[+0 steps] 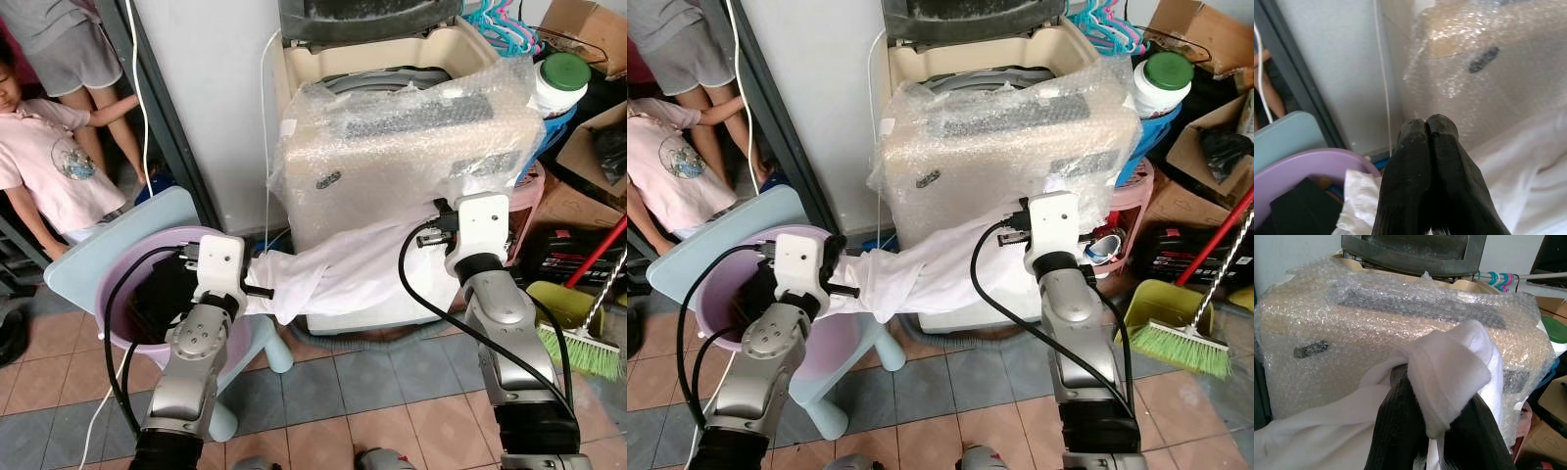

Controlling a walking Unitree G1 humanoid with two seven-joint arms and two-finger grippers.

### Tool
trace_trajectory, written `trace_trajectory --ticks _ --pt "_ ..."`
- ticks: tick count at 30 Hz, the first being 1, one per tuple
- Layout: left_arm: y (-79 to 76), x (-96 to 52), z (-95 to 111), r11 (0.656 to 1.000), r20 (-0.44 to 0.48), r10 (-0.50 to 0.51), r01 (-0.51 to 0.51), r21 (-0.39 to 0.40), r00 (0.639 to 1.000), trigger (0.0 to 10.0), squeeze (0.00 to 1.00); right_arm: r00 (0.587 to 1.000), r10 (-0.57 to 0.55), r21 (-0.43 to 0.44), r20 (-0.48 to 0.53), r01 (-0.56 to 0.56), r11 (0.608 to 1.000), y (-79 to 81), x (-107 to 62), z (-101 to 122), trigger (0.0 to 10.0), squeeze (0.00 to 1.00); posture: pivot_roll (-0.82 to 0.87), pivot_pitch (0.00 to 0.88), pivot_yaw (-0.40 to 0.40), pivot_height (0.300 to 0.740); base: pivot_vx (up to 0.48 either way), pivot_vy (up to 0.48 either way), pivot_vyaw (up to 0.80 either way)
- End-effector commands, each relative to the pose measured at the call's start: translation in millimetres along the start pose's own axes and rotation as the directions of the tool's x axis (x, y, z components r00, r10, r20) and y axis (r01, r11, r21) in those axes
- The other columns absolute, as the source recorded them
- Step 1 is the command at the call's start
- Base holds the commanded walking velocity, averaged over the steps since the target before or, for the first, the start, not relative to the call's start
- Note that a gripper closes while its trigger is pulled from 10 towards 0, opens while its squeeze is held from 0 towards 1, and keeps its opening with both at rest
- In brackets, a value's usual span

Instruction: Clothes washing

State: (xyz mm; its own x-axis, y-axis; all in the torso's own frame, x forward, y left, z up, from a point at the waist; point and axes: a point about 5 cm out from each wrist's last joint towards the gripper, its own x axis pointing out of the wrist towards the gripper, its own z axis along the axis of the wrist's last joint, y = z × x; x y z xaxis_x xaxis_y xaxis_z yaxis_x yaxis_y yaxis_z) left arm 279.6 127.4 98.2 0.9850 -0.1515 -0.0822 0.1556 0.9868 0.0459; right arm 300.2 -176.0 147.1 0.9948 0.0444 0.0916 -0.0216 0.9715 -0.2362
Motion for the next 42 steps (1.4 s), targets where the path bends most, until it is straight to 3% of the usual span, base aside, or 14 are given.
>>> trace_trajectory --ticks 1,15,23,27,34,42 --pt "7.7 0.7 2.1 0.999 0.012 0.033 -0.033 0.003 0.999 10.0 0.0 0.998 -0.019 -0.005 0.055 0.019 1.0 -2.0 3.6 12.4 10.0 0.0 -0.08 0.0 0.105 0.74 0.0 0.0 0.0" --pt "10.5 -0.4 1.5 0.999 0.006 0.048 -0.048 0.001 0.999 10.0 0.0 0.998 -0.009 0.001 0.059 0.009 1.0 1.0 3.4 12.3 10.0 0.0 -0.07 0.0 0.108 0.74 0.0 -0.406 -0.03" --pt "24.9 1.6 3.2 0.985 0.015 0.172 -0.172 0.027 0.985 10.0 0.0 0.998 0.009 0.005 0.061 -0.009 1.0 4.2 3.0 12.6 10.0 0.0 -0.07 0.0 0.108 0.74 0.0 0.0 0.0" --pt "34.3 0.9 5.3 0.977 0.031 0.213 -0.213 0.01 0.977 10.0 0.0 0.991 0.093 -0.001 0.091 -0.093 0.996 10.5 3.7 16.7 10.0 0.0 -0.07 0.0 0.11 0.74 0.0 0.0 0.0" --pt "39.1 -1.5 3.6 0.969 0.027 0.246 -0.247 0.017 0.969 10.0 0.0 0.96 0.222 -0.063 0.173 -0.214 0.975 18.0 8.1 35.3 10.0 0.0 -0.07 0.0 0.114 0.74 0.378 0.0 0.53" --pt "36.3 -3.0 1.0 0.972 0.019 0.233 -0.233 0.011 0.972 10.0 0.0 0.974 0.153 -0.047 0.165 -0.147 0.988 8.3 14.3 37.2 10.0 0.0 -0.07 0.0 0.114 0.74 0.48 0.0 0.06"
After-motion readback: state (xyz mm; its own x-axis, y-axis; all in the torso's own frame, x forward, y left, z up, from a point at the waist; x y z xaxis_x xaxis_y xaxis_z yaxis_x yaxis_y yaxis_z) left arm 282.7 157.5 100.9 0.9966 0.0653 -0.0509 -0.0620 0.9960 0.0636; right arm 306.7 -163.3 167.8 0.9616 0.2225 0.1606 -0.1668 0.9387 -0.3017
